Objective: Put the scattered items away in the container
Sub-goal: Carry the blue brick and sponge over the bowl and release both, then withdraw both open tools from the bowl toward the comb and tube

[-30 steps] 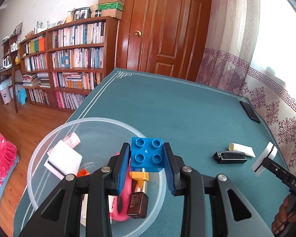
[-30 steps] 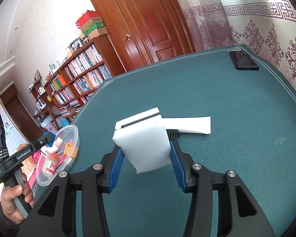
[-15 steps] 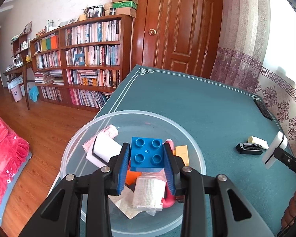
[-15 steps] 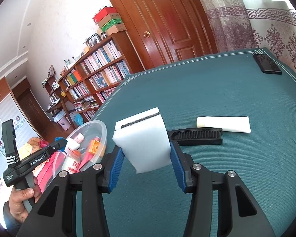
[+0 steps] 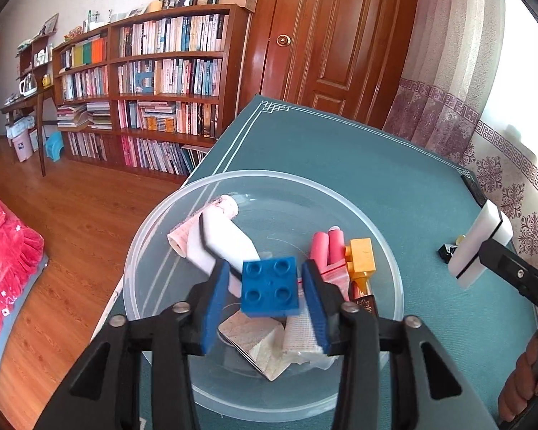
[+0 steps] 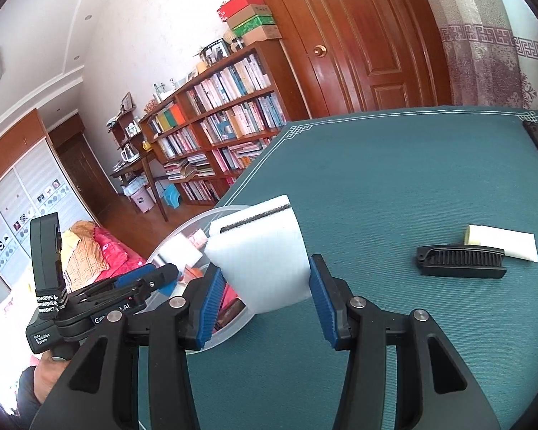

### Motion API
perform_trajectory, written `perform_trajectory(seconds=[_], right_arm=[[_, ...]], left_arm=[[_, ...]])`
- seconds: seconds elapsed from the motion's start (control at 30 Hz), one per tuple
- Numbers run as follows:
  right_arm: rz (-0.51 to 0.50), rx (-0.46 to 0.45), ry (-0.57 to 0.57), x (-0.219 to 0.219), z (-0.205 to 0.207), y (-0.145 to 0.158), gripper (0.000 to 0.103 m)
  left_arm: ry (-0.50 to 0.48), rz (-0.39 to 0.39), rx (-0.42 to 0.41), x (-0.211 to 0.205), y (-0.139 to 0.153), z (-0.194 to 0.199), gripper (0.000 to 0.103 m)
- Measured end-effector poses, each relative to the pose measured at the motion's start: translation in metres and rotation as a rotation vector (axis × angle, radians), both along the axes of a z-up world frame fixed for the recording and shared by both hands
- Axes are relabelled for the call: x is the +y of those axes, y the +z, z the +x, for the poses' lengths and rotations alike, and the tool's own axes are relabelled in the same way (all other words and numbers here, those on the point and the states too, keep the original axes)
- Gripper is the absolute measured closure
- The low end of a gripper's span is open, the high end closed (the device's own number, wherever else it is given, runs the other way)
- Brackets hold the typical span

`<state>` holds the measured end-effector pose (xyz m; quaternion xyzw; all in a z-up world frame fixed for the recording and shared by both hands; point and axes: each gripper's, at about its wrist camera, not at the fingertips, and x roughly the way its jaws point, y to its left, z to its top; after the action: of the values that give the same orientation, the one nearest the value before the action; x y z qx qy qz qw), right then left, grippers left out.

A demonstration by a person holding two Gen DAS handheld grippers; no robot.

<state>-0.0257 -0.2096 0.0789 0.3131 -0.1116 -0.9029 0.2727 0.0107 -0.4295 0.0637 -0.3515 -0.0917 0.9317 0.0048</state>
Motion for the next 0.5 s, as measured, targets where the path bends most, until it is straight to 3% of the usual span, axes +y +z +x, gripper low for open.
perform_trajectory(seconds=[0.03, 0.07, 0.2, 0.27, 0.5], right_arm=[[0.001, -0.002, 0.005, -0.005, 0.0, -0.001, 0.053], [0.003, -0.004, 0.01, -0.009, -0.001, -0.002, 0.053], [0.009, -0.017, 0.031, -0.022, -0.004, -0.005, 0.053], [0.014, -0.019, 0.041, -0.027, -0.005, -0.006, 0.053], [0.052, -0.014, 0.074, -0.05, -0.006, -0.011, 0.053]], left_arm=[[0.002, 0.008, 0.0, -0.002, 0.0, 0.0, 0.036], [0.001, 0.006, 0.003, -0.004, 0.0, 0.0, 0.034], [-0.007, -0.011, 0.019, -0.006, 0.005, 0.002, 0.032], [-0.003, -0.01, 0.026, -0.011, 0.007, 0.002, 0.027], [0.072, 0.011, 0.055, -0.032, 0.016, 0.004, 0.021]])
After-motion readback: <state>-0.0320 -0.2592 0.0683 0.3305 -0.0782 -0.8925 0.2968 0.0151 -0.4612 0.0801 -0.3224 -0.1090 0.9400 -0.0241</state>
